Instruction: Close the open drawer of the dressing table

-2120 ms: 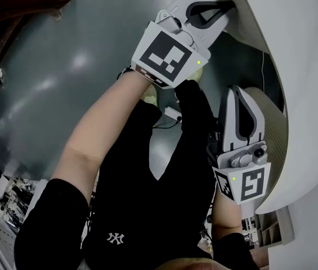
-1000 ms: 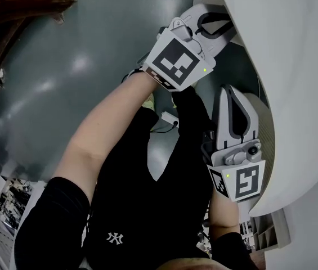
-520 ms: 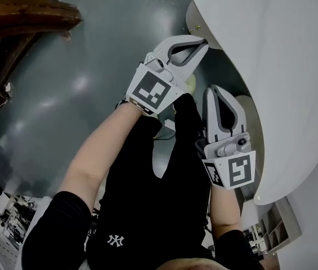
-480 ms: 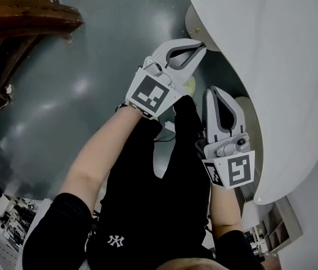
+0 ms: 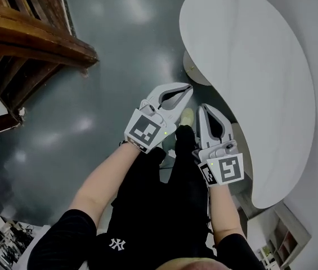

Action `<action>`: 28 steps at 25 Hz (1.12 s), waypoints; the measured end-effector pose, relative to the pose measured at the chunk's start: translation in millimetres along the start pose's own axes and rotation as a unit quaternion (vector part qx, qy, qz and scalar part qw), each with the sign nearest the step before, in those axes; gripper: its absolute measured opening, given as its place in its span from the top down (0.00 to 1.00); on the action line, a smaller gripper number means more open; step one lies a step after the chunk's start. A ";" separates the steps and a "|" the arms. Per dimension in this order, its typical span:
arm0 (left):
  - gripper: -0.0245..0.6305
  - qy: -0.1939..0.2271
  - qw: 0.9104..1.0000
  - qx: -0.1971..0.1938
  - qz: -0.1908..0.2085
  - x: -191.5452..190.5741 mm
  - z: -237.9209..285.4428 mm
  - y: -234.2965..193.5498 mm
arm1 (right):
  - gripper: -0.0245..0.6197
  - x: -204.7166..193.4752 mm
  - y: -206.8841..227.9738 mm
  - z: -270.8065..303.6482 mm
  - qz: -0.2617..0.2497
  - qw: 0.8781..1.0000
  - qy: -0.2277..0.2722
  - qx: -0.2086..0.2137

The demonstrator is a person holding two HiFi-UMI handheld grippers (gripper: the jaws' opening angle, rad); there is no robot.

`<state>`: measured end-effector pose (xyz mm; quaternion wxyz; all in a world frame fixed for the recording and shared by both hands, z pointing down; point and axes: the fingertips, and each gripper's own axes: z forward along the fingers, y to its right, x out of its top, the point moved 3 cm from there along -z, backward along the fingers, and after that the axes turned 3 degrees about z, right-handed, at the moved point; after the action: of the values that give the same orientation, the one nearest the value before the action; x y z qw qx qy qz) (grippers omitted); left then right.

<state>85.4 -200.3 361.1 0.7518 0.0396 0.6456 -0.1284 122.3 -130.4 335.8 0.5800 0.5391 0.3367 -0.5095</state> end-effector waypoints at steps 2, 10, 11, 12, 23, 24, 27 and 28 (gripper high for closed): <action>0.95 -0.002 1.000 0.006 -0.003 18.1 -14.7 2.9 | 0.94 14.4 -12.0 -0.7 -0.005 1.000 0.002 0.003; 0.95 -0.004 0.999 0.030 -0.019 86.6 -65.4 22.6 | 0.94 68.8 -50.8 -18.6 -0.014 1.000 0.005 0.021; 0.95 -0.003 0.999 0.032 -0.018 94.7 -70.2 25.1 | 0.94 74.9 -54.4 -21.1 -0.015 1.000 0.006 0.023; 0.95 -0.001 0.999 0.034 -0.018 102.8 -74.4 28.3 | 0.94 80.7 -57.4 -24.4 -0.015 1.000 0.008 0.024; 0.95 0.023 0.999 0.043 0.000 177.4 -108.4 60.4 | 0.94 148.2 -88.4 -44.7 -0.031 0.998 0.046 0.043; 0.95 0.028 0.999 0.044 0.004 184.5 -110.1 61.9 | 0.94 154.6 -90.7 -45.4 -0.033 0.997 0.049 0.045; 0.95 0.039 0.998 0.050 0.014 201.3 -118.7 63.9 | 0.94 168.8 -99.5 -48.7 -0.039 0.996 0.058 0.051; 0.95 0.042 0.998 0.054 0.015 205.4 -123.0 64.1 | 0.94 171.6 -103.6 -50.3 -0.041 0.996 0.061 0.054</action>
<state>10.3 -140.0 132.7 0.7230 0.0955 0.6677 -0.1497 75.0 -110.5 135.6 0.5076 0.5853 0.3650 -0.5163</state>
